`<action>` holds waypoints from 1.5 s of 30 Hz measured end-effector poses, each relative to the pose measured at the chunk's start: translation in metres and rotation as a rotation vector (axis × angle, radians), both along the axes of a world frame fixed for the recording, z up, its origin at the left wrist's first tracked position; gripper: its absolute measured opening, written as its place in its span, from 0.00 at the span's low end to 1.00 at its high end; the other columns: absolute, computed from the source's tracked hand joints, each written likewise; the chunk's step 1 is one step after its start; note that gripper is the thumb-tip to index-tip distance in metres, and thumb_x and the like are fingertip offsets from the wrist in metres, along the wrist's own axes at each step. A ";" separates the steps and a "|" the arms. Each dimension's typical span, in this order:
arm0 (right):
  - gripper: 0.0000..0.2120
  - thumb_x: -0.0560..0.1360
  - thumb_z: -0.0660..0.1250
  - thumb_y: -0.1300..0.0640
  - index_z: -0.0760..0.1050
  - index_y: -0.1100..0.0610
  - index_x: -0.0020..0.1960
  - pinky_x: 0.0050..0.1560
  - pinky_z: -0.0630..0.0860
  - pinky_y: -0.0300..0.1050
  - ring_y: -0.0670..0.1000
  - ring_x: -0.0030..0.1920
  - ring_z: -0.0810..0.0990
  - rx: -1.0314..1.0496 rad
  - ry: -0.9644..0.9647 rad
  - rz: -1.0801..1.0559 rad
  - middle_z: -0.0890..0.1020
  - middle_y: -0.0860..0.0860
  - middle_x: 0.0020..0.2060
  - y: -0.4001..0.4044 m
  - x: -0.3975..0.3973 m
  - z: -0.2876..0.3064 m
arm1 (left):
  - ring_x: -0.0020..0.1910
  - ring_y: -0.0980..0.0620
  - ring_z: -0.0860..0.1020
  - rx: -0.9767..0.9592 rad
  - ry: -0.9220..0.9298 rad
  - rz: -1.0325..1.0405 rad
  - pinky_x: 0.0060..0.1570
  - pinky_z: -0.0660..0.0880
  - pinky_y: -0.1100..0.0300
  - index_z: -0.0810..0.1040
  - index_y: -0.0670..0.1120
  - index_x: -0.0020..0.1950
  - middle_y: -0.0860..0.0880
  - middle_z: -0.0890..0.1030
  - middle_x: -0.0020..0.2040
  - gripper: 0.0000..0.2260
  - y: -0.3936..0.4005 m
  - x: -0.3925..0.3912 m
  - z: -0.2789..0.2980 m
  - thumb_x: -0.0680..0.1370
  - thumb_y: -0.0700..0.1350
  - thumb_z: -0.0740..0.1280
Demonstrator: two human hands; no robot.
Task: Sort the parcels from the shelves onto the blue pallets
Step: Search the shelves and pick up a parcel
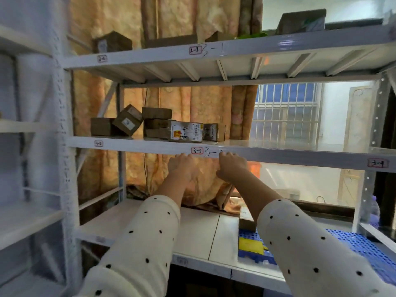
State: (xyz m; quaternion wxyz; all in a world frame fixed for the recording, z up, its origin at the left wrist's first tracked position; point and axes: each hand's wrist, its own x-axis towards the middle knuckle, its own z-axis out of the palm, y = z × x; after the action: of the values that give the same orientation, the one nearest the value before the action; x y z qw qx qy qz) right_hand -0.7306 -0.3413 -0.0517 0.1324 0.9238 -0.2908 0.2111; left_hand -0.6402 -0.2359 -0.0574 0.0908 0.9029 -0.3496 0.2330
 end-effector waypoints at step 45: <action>0.14 0.79 0.57 0.59 0.71 0.63 0.62 0.52 0.76 0.47 0.55 0.49 0.77 0.390 -0.344 -0.071 0.77 0.55 0.46 -0.082 0.224 0.087 | 0.61 0.41 0.74 -0.313 0.005 -0.226 0.53 0.73 0.49 0.62 0.42 0.71 0.40 0.72 0.66 0.27 -0.056 0.259 0.073 0.79 0.57 0.60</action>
State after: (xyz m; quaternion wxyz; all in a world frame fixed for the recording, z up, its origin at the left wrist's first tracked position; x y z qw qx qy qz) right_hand -0.5066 -0.4234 0.0357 -0.0924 0.8716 -0.3765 0.3001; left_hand -0.3817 -0.2921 0.0160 0.2563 0.8335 -0.4079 0.2707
